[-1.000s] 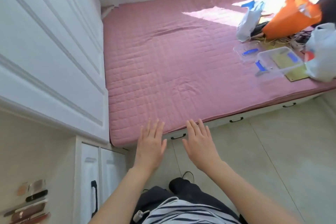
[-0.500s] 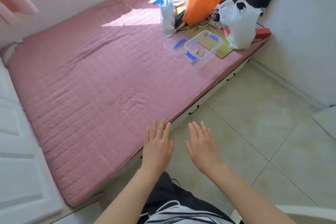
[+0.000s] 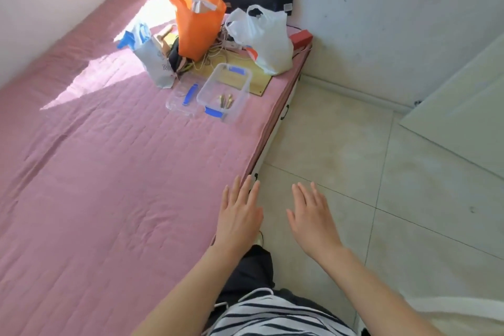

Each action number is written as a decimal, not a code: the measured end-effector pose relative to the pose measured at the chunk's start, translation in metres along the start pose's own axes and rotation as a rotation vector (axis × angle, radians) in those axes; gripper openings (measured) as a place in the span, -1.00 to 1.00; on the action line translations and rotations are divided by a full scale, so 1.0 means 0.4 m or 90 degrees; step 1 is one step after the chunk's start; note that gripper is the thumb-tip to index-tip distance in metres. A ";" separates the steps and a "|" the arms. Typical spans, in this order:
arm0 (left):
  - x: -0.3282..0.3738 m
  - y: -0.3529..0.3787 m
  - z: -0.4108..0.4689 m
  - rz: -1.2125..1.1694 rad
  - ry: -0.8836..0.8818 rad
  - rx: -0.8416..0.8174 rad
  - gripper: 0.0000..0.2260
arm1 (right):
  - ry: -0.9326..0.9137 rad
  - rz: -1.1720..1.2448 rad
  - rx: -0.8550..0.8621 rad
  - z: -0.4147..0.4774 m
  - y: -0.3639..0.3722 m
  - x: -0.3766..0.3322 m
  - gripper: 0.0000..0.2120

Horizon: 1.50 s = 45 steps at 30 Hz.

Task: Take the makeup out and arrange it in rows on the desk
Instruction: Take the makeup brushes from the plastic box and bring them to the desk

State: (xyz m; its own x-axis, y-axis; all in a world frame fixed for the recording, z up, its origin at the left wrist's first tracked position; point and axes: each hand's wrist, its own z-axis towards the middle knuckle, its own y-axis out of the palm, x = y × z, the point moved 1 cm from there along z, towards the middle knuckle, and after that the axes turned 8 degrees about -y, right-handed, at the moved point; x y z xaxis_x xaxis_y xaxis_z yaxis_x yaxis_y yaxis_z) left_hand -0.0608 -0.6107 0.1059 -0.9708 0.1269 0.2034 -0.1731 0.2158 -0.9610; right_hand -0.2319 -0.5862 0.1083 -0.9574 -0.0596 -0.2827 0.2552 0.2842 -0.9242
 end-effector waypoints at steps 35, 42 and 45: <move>0.457 -0.055 0.840 -0.027 -0.021 -0.008 -0.49 | 0.003 -0.001 -0.015 0.639 -0.369 0.634 -0.45; 0.482 -0.068 0.954 -0.045 -0.087 -0.012 -0.48 | -0.048 -0.001 -0.026 0.796 -0.422 0.699 -0.45; 0.469 -0.074 1.014 -0.051 -0.117 -0.003 -0.51 | -0.075 -0.020 -0.038 0.874 -0.434 0.703 -0.45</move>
State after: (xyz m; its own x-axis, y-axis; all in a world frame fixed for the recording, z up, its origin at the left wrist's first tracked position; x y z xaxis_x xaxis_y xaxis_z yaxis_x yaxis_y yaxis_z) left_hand -0.3052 -0.9860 0.0964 -0.9682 -0.0693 0.2405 -0.2500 0.2234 -0.9421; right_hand -0.4980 -0.9869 0.0995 -0.9413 -0.1809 -0.2849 0.2129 0.3365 -0.9173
